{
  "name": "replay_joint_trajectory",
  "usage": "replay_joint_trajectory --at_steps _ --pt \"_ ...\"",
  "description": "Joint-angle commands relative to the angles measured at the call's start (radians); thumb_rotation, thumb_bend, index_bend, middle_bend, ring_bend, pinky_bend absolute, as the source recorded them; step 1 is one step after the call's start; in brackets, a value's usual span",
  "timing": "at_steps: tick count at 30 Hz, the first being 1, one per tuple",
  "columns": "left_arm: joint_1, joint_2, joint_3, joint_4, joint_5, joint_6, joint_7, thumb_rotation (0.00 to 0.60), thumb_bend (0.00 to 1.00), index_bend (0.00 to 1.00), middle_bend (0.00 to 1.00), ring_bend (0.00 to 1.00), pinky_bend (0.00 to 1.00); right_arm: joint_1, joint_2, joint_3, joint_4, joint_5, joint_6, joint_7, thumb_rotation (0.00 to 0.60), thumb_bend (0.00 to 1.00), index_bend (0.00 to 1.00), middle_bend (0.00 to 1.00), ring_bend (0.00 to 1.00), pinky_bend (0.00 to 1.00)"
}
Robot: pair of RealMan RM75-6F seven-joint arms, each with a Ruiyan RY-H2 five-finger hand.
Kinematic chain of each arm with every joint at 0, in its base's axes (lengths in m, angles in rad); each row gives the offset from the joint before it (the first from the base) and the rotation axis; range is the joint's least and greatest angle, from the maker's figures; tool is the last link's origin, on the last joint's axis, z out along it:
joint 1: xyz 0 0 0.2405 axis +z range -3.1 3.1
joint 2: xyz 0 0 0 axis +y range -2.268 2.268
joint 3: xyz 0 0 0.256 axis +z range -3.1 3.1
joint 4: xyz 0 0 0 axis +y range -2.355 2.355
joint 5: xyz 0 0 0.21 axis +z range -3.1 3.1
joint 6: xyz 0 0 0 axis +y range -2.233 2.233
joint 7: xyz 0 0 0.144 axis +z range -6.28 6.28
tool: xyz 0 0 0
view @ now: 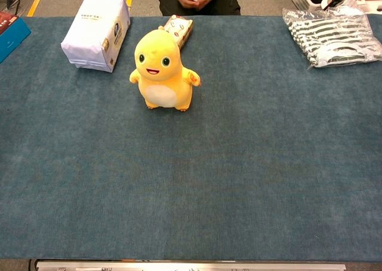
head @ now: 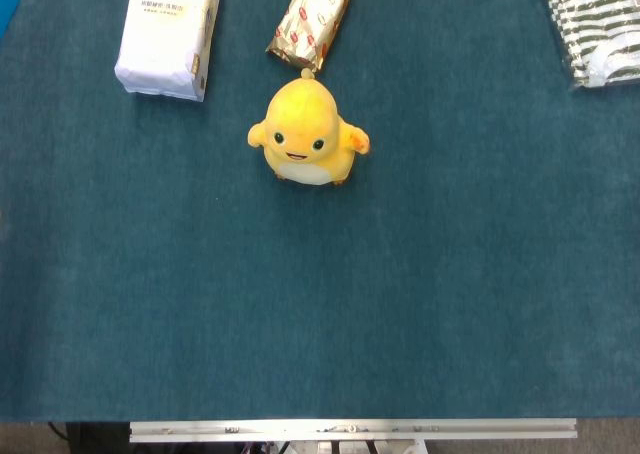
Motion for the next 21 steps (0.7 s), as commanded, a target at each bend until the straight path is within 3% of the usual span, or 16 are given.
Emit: replay_joint_trajectory --at_steps 1,8,13,21 --pt "0.0 0.0 0.001 0.0 0.0 -0.001 0.002 0.6 0.38 0.49 0.48 0.37 0.39 0.005 -0.001 0.0 -0.001 0.003 -0.01 -0.001 0.587 0.19 0.0 0.16 0.0 0.02" --pt "0.003 0.001 0.004 -0.006 0.005 0.004 0.005 0.6 0.38 0.49 0.48 0.37 0.39 0.037 -0.003 0.005 0.003 -0.002 -0.059 0.042 0.6 0.19 0.0 0.17 0.0 0.02" --pt "0.002 0.002 0.007 -0.01 0.011 0.001 0.0 0.6 0.38 0.49 0.48 0.37 0.39 0.103 -0.014 0.028 0.022 0.035 -0.166 0.103 0.6 0.19 0.03 0.19 0.0 0.02" --pt "0.012 0.01 0.009 -0.015 0.011 0.015 -0.004 0.6 0.38 0.49 0.48 0.37 0.39 0.228 -0.125 0.085 0.074 0.128 -0.326 0.149 0.6 0.15 0.39 0.35 0.08 0.09"
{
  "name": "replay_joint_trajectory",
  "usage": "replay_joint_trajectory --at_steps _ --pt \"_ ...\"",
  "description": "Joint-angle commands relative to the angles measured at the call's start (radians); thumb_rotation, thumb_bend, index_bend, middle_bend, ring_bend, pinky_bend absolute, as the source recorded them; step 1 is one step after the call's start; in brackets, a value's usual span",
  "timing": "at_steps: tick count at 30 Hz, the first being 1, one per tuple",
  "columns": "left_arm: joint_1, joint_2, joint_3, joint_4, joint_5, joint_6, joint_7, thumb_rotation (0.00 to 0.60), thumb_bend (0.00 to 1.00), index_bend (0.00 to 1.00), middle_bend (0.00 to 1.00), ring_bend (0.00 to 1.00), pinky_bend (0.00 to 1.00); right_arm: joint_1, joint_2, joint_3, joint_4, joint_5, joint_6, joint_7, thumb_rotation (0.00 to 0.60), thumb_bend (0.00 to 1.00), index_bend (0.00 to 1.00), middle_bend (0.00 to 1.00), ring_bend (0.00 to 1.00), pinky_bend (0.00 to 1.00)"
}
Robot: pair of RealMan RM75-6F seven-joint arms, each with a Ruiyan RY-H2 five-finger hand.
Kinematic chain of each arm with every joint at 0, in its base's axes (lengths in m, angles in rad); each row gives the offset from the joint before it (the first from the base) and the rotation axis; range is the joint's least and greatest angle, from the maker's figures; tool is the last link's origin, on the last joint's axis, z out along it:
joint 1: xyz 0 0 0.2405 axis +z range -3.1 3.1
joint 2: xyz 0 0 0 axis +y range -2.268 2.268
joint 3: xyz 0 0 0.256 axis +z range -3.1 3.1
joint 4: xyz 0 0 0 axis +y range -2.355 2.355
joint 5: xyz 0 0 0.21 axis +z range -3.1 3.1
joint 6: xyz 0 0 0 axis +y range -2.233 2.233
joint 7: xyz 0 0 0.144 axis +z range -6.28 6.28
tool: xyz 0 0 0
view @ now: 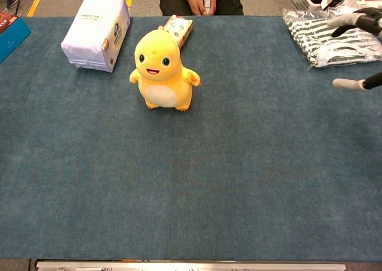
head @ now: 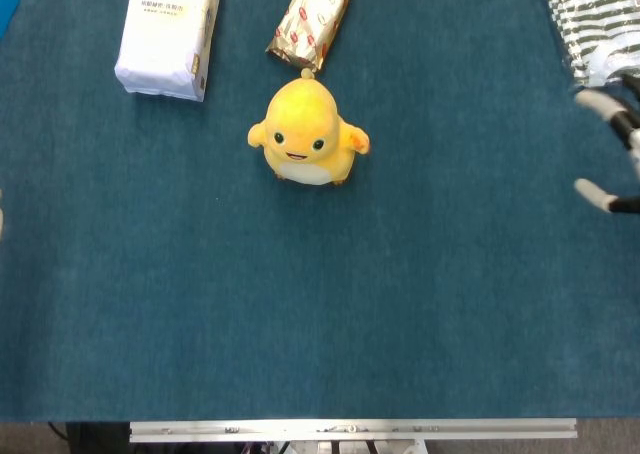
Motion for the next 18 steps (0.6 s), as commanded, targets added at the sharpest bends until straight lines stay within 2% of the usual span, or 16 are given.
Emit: replay_joint_trajectory --at_steps 1,5,9,12,18 --pt "0.005 0.004 0.0 -0.001 0.0 0.008 -0.003 0.6 0.38 0.49 0.48 0.37 0.39 0.06 -0.058 0.029 0.03 0.06 -0.085 0.01 0.6 0.15 0.41 0.35 0.09 0.09" --pt "0.016 0.013 0.002 -0.003 0.0 0.022 -0.01 0.6 0.38 0.49 0.48 0.37 0.39 0.14 -0.124 0.055 0.047 0.145 -0.193 -0.01 0.6 0.13 0.41 0.35 0.09 0.09" --pt "0.023 0.021 0.005 -0.004 0.004 0.03 -0.016 0.6 0.38 0.49 0.48 0.37 0.39 0.202 -0.179 0.078 0.066 0.217 -0.25 -0.051 0.6 0.1 0.41 0.36 0.11 0.09" --pt "0.029 0.027 0.006 -0.002 0.006 0.036 -0.025 0.6 0.38 0.49 0.48 0.37 0.39 0.248 -0.231 0.096 0.084 0.278 -0.257 -0.112 0.6 0.09 0.41 0.38 0.15 0.09" --pt "0.035 0.034 0.008 0.002 0.01 0.042 -0.037 0.6 0.38 0.49 0.48 0.37 0.39 0.313 -0.324 0.126 0.112 0.37 -0.227 -0.207 0.6 0.07 0.41 0.49 0.28 0.09"
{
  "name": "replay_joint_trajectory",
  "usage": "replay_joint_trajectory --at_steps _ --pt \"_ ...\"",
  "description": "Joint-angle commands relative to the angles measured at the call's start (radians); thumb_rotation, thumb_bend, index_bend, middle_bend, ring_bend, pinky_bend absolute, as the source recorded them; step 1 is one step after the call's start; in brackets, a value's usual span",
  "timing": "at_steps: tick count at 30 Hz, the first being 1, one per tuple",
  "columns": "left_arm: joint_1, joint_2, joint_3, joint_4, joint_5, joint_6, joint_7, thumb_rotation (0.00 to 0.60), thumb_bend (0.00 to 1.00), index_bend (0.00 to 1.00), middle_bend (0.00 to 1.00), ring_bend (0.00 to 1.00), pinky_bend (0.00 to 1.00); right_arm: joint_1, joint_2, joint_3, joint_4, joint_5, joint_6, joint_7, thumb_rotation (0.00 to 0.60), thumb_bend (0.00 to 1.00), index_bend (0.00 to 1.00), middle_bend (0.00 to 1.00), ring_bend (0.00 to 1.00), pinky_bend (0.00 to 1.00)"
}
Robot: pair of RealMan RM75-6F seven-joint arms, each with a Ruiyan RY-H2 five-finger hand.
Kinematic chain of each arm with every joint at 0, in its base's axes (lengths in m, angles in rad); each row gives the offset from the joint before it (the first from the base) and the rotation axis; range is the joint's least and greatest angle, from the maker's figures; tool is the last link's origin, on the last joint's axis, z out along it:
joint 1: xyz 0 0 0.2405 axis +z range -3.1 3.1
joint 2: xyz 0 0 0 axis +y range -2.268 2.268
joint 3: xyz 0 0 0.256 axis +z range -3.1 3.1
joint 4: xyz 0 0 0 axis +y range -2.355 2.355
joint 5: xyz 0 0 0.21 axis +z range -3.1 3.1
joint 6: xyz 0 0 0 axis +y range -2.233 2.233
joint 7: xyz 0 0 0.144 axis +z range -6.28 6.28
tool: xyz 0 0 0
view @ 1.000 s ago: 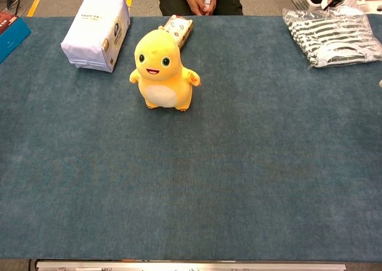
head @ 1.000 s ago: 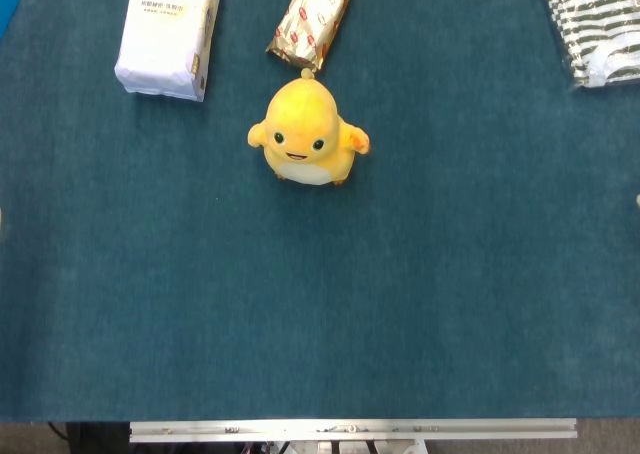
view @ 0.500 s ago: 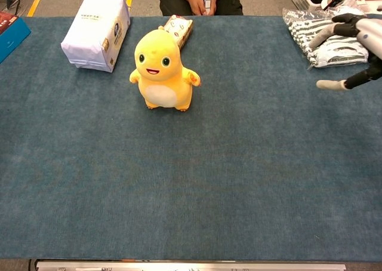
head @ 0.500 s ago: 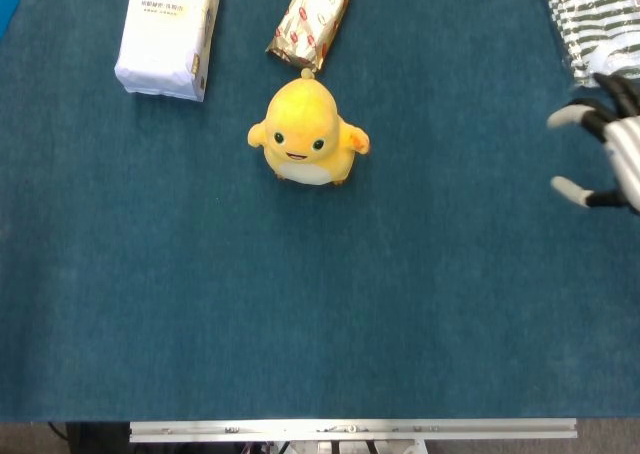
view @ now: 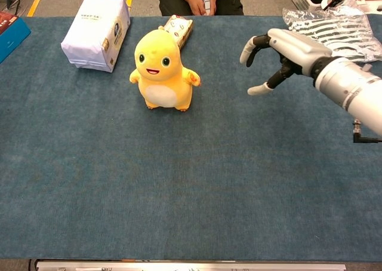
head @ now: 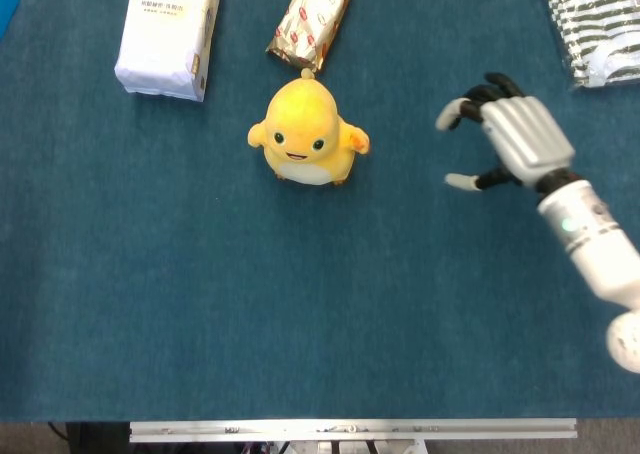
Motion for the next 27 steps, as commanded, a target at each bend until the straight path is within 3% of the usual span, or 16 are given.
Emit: replay_joint_trajectory --at_steps 1,4,11,15,20,27 --pt "0.002 0.001 0.0 0.001 0.0 0.001 -0.001 0.6 0.38 0.49 0.48 0.37 0.39 0.043 -0.052 0.018 0.027 0.055 0.012 -0.064 0.6 0.07 0.41 0.5 0.28 0.09" --pt "0.003 0.003 0.001 0.003 0.001 0.002 -0.004 0.6 0.38 0.49 0.48 0.37 0.39 0.081 -0.093 0.024 0.05 0.107 0.017 -0.123 0.6 0.08 0.41 0.5 0.28 0.09" --pt "0.01 0.01 -0.002 0.004 -0.002 0.01 -0.01 0.6 0.38 0.49 0.48 0.37 0.39 0.154 -0.199 0.028 0.12 0.166 0.048 -0.22 0.6 0.36 0.41 0.49 0.29 0.14" --pt "0.017 0.015 -0.003 0.004 -0.006 0.018 -0.012 0.6 0.38 0.49 0.48 0.37 0.39 0.189 -0.245 0.032 0.154 0.183 0.044 -0.241 0.6 0.4 0.41 0.49 0.29 0.14" --pt "0.026 0.022 -0.005 0.004 -0.011 0.027 -0.015 0.6 0.38 0.49 0.48 0.37 0.39 0.213 -0.275 0.029 0.18 0.2 0.044 -0.258 0.592 0.38 0.41 0.49 0.29 0.14" --pt "0.029 0.028 -0.006 0.004 -0.011 0.027 -0.018 0.6 0.38 0.49 0.48 0.37 0.39 0.22 -0.295 0.021 0.208 0.213 0.054 -0.256 0.567 0.13 0.41 0.49 0.29 0.14"
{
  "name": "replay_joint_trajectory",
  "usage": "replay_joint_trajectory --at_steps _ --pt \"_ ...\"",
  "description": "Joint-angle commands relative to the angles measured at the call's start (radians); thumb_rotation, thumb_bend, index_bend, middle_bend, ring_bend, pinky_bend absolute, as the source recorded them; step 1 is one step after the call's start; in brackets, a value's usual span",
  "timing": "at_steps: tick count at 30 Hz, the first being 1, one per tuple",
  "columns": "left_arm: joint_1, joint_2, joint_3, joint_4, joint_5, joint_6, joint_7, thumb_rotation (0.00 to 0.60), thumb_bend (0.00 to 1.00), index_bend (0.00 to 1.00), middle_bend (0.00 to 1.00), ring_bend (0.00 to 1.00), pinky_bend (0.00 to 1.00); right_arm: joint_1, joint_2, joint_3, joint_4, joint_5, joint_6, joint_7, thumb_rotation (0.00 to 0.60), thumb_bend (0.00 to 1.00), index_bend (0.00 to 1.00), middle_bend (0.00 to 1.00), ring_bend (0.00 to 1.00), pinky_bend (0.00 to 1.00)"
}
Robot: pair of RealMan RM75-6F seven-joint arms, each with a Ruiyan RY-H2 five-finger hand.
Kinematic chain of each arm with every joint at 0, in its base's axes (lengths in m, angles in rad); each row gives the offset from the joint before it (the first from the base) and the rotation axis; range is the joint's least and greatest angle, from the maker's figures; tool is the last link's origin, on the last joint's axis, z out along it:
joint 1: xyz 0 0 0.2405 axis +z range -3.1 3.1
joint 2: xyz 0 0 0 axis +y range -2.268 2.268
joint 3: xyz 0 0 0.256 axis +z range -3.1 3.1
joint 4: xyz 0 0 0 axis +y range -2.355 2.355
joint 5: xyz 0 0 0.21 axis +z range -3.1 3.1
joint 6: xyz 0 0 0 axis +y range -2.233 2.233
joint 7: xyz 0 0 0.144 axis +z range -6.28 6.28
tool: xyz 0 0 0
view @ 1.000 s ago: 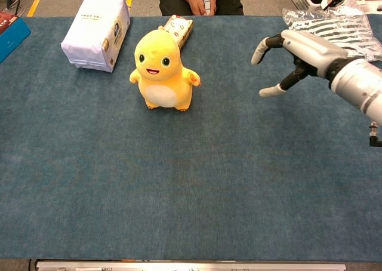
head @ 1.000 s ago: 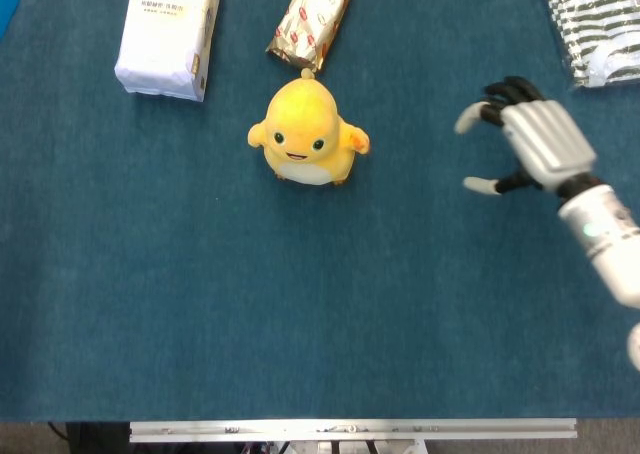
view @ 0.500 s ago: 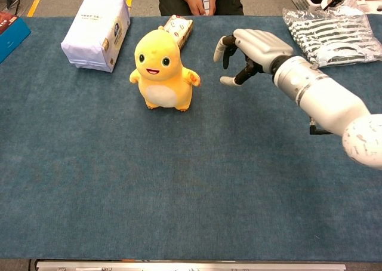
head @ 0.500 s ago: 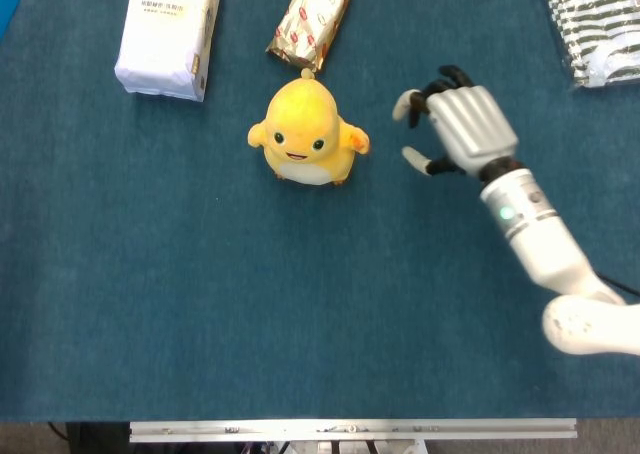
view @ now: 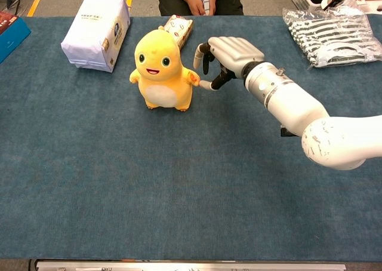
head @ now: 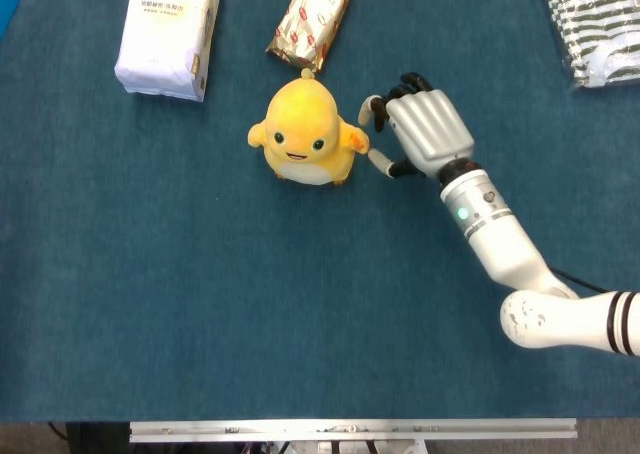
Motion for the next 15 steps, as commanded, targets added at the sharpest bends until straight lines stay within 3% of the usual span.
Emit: replay_joint_trajectory --at_steps 1,7,15 --pt "-0.001 0.0 -0.001 0.0 0.001 -0.002 -0.001 0.6 0.38 0.49 0.48 0.37 0.39 0.002 -0.007 -0.003 0.009 0.003 0.003 0.003 0.566 0.1 0.41 0.49 0.29 0.14" --pt "-0.006 -0.003 -0.002 0.001 0.005 -0.008 0.001 0.6 0.38 0.49 0.48 0.37 0.39 0.012 -0.032 0.0 0.029 0.003 0.012 0.009 0.567 0.09 0.41 0.49 0.29 0.14" --pt "-0.005 -0.003 -0.004 0.008 -0.003 -0.013 0.002 0.6 0.38 0.49 0.48 0.37 0.39 0.028 -0.057 0.011 0.063 0.027 0.005 0.006 0.565 0.25 0.41 0.49 0.29 0.14"
